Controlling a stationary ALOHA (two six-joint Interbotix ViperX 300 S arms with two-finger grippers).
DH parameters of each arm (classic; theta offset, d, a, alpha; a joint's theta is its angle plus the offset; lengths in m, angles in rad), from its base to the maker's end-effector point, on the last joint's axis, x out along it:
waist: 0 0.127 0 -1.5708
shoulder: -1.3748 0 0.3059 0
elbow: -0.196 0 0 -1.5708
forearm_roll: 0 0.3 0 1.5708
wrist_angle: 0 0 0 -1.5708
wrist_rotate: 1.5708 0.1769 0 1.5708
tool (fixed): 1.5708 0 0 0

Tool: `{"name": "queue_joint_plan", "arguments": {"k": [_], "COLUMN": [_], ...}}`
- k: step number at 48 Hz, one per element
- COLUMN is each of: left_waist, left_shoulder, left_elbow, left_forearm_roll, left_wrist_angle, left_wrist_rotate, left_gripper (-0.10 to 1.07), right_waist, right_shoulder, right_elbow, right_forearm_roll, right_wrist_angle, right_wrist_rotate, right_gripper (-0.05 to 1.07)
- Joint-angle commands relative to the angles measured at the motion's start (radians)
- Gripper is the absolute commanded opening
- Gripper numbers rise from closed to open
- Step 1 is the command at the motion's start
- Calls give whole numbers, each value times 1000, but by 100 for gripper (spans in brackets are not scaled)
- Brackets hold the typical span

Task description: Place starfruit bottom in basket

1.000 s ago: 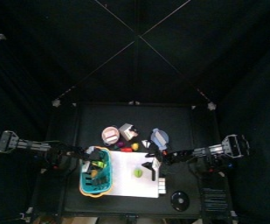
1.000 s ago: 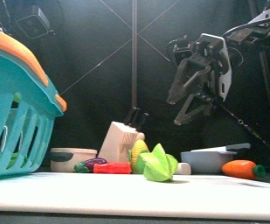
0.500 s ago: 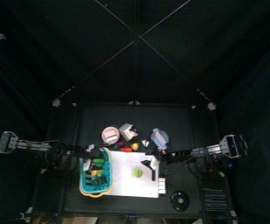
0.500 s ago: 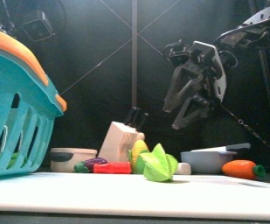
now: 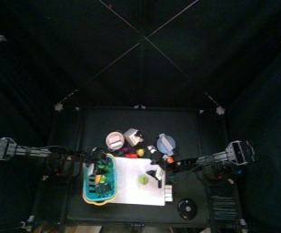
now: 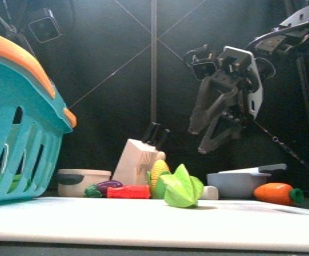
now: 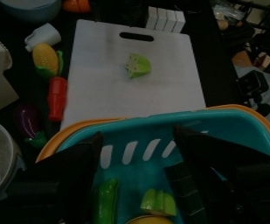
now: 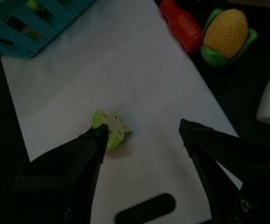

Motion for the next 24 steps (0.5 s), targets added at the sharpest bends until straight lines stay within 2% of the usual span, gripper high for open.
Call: {"name": "queue_joint_plan", "arguments": {"k": [1, 12, 19, 24], "left_waist": [-3, -25, -44, -67], "left_shoulder": [0, -2, -2, -2], "left_elbow": [-15, -15, -17, -11], "left_forearm_roll": [-5, 14, 40, 46], "left_wrist_angle": [-8, -14, -20, -60], "left_wrist_rotate": [2, 17, 15, 17], "left_gripper": [97, 97, 97, 97], "right_waist": [3, 67, 78, 84], "right_shoulder": [-12, 17, 34, 49], "right_elbow": [-23, -46, -64, -78], "right_forearm_roll": [0, 2, 6, 15], "right_wrist_angle": [0, 0, 2, 3], "right_wrist_rotate": [0, -2, 0, 0], "right_gripper": [96, 96, 96, 96]}}
